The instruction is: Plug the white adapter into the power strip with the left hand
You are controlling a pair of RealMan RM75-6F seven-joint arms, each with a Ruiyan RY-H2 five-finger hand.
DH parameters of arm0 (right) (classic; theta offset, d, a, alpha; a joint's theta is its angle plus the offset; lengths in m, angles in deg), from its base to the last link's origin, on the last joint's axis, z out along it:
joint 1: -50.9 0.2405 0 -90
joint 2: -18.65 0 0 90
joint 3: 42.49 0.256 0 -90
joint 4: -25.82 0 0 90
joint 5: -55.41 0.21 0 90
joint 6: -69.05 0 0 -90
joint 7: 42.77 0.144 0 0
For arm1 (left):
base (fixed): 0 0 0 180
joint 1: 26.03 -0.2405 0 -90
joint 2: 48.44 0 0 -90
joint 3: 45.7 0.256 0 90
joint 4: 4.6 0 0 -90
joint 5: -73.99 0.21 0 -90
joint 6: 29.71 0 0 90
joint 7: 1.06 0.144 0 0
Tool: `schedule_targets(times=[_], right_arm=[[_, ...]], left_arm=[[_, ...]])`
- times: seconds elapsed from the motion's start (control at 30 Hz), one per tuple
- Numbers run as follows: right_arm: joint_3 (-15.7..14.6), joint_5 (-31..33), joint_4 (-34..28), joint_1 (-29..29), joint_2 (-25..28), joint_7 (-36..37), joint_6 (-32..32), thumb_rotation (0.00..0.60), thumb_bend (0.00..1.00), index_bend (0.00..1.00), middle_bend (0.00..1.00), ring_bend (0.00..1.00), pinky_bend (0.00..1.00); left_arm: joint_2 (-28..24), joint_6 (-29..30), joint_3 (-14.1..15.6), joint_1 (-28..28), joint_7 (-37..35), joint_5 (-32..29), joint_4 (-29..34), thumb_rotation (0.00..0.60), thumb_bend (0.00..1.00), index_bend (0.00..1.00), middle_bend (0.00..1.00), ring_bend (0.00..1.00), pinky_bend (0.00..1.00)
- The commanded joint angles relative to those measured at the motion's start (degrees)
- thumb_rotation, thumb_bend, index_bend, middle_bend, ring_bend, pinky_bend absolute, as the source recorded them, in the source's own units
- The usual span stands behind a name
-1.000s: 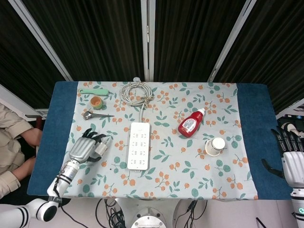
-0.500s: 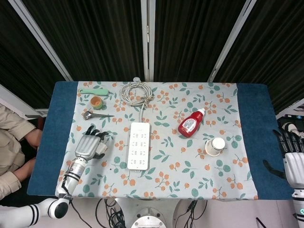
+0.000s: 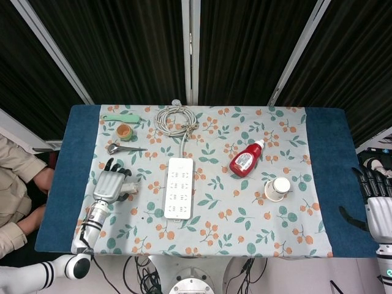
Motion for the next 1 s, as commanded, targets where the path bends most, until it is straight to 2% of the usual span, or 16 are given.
schedule_targets(times=[0.03,0.33,0.57,1.0], right_arm=[[0.0,0.1,-0.1,-0.1,0.0,-0.1,0.0,0.6,0.16,0.0,0.0,0.0,0.0],[0.1,0.1,-0.2,-0.2,0.0,-0.2,-0.1,0.6,0.16,0.0,0.0,0.0,0.0],[0.1,0.3,0.1,-0.3,-0.2,0.1,-0.1,0.6,0.16,0.0,0.0,0.0,0.0],[0.1,0.2,-0.1,-0.4,-0.3,-0.2,-0.1,0.6,0.16,0.0,0.0,0.0,0.0]], left_arm=[[0.0,-0.1,-0.1,0.3,-0.3,0.1,-0.8,0.6,0.16,0.34,0.37,0.18,0.04],[-0.6,-1.2,-0.1,0.6,-2.4,0.4,-2.3,0.6,0.17,0.35,0.38,0.18,0.04],[-1.9,-1.0,1.2,-0.9,-11.2,4.4,-2.0,0.6,0.18,0.4,0.45,0.26,0.05],[-1.2,-2.1,2.0,-1.4,-27.2,10.6,-7.9,0.6,0.21,0.39,0.44,0.26,0.08]])
